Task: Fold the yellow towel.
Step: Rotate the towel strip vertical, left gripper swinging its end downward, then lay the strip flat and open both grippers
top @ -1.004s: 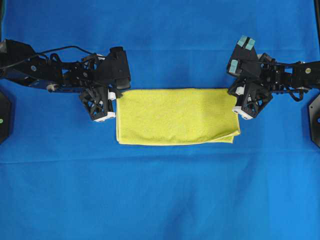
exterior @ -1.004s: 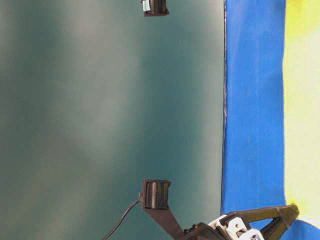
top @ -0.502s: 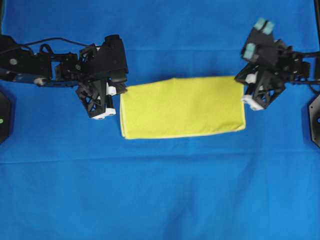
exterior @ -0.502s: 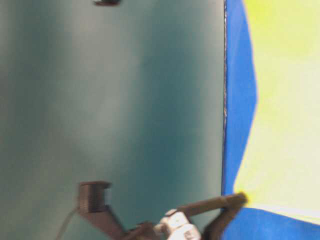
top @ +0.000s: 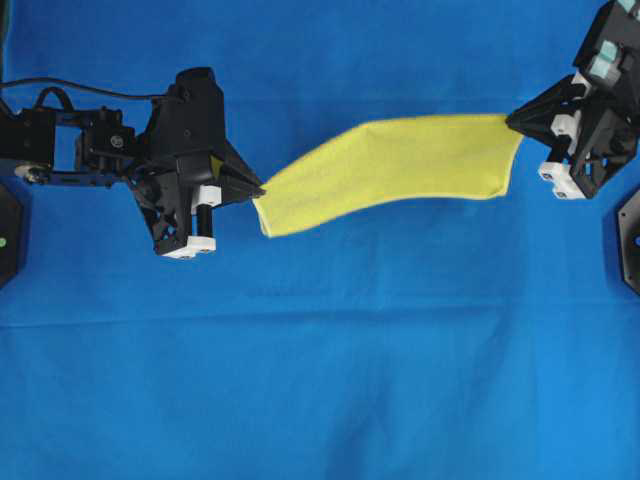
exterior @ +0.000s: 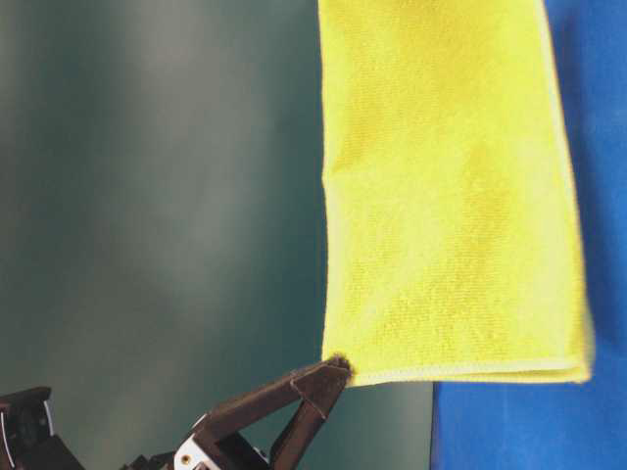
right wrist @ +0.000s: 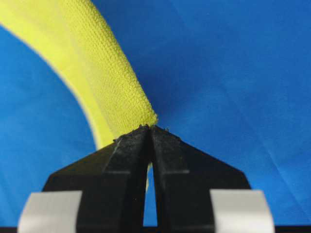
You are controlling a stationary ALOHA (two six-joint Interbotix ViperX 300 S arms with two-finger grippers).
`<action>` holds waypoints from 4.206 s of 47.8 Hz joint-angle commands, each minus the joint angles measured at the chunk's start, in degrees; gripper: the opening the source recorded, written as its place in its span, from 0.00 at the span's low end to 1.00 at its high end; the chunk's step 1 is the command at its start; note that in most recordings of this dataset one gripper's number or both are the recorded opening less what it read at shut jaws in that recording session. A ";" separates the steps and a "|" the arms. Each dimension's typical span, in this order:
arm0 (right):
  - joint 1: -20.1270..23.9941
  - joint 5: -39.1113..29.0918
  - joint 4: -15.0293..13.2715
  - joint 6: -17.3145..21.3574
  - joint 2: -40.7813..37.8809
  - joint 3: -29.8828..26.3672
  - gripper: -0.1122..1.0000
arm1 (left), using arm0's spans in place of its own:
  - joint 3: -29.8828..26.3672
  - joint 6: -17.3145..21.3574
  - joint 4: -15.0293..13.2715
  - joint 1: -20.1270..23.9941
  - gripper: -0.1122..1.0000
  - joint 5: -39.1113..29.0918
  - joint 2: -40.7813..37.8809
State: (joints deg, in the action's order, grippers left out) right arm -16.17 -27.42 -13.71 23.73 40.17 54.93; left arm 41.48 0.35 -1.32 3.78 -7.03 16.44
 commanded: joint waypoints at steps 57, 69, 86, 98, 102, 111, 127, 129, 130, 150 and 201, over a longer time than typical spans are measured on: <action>-15.82 18.54 -6.15 -1.32 -29.53 -20.74 0.12 | -21.01 6.59 0.00 -15.47 0.12 11.51 -19.78; -18.19 17.93 -6.15 -1.14 -22.76 -13.62 0.12 | -26.89 7.03 0.00 -14.24 0.12 15.03 -26.72; -19.16 12.83 -6.15 -1.14 -14.24 -5.80 0.12 | -37.18 6.94 0.09 -13.80 0.12 14.85 -36.65; -18.90 18.37 -6.15 -1.14 -21.88 -7.91 0.12 | -30.06 5.19 0.00 -13.71 0.12 15.73 -34.10; -17.75 21.88 -6.15 -1.14 -26.37 -10.11 0.12 | -26.46 4.31 -0.26 -13.80 0.12 16.44 -32.61; -14.41 25.14 -6.15 -1.14 -34.80 -16.52 0.12 | -18.02 -0.26 -0.26 -14.33 0.12 18.37 -29.27; -11.69 25.22 -6.15 -1.14 -42.98 -23.12 0.12 | -8.96 -3.16 -0.35 -14.50 0.12 20.30 -25.58; -11.69 25.22 -6.15 -1.14 -42.98 -23.12 0.12 | -8.79 -3.08 -0.26 -14.50 0.12 20.21 -25.49; -11.69 25.22 -6.15 -1.14 -42.98 -23.12 0.12 | -8.79 -2.99 -0.26 -14.50 0.12 20.04 -25.49; -10.99 25.22 -6.15 -3.52 -42.98 -22.68 0.13 | -9.14 -1.93 -0.26 -13.62 0.38 19.78 -25.49; -5.89 27.16 -4.66 -4.92 -13.36 -5.45 0.62 | 4.13 1.76 -0.18 -6.94 0.74 9.84 5.45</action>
State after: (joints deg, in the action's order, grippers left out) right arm -22.68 -2.55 -18.72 18.46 22.50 47.29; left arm 43.33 1.58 -1.49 -5.19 -0.88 17.40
